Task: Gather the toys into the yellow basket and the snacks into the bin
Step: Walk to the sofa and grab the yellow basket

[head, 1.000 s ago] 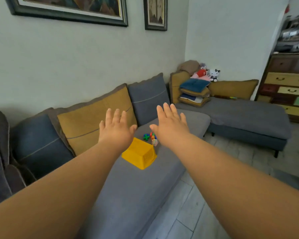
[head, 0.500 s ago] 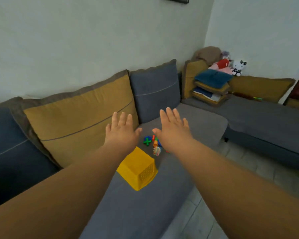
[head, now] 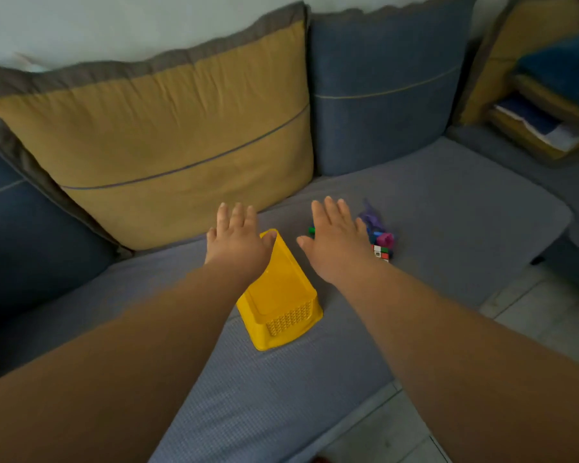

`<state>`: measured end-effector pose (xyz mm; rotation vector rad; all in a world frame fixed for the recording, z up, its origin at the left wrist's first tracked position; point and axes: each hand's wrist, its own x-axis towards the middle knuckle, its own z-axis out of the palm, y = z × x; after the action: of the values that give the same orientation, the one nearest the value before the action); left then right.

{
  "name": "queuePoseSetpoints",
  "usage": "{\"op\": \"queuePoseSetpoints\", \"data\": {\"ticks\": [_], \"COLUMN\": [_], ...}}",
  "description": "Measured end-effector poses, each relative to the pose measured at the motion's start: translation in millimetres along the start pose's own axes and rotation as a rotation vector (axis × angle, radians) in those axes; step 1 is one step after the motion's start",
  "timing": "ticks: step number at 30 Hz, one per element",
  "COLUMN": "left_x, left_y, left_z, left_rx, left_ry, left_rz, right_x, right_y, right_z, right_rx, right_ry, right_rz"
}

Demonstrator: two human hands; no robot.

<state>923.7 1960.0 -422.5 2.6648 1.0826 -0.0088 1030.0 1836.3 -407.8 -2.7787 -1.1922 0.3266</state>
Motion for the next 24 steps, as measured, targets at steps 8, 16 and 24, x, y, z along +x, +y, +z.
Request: {"op": "queuePoseSetpoints", "data": {"ticks": [8, 16, 24], "left_x": [36, 54, 88], "left_y": [-27, -76, -84], "left_z": [125, 211, 229], "left_rx": [-0.090, -0.437, -0.957], "left_ry": [-0.215, -0.286, -0.246], "left_rz": [-0.168, -0.527, -0.887], "right_x": [63, 97, 128], "right_y": [26, 40, 30], "right_z": [114, 204, 227], "right_rx": [0.033, 0.177, 0.494], "right_ry": [-0.144, -0.346, -0.478], "right_rz": [0.035, 0.149, 0.325]}}
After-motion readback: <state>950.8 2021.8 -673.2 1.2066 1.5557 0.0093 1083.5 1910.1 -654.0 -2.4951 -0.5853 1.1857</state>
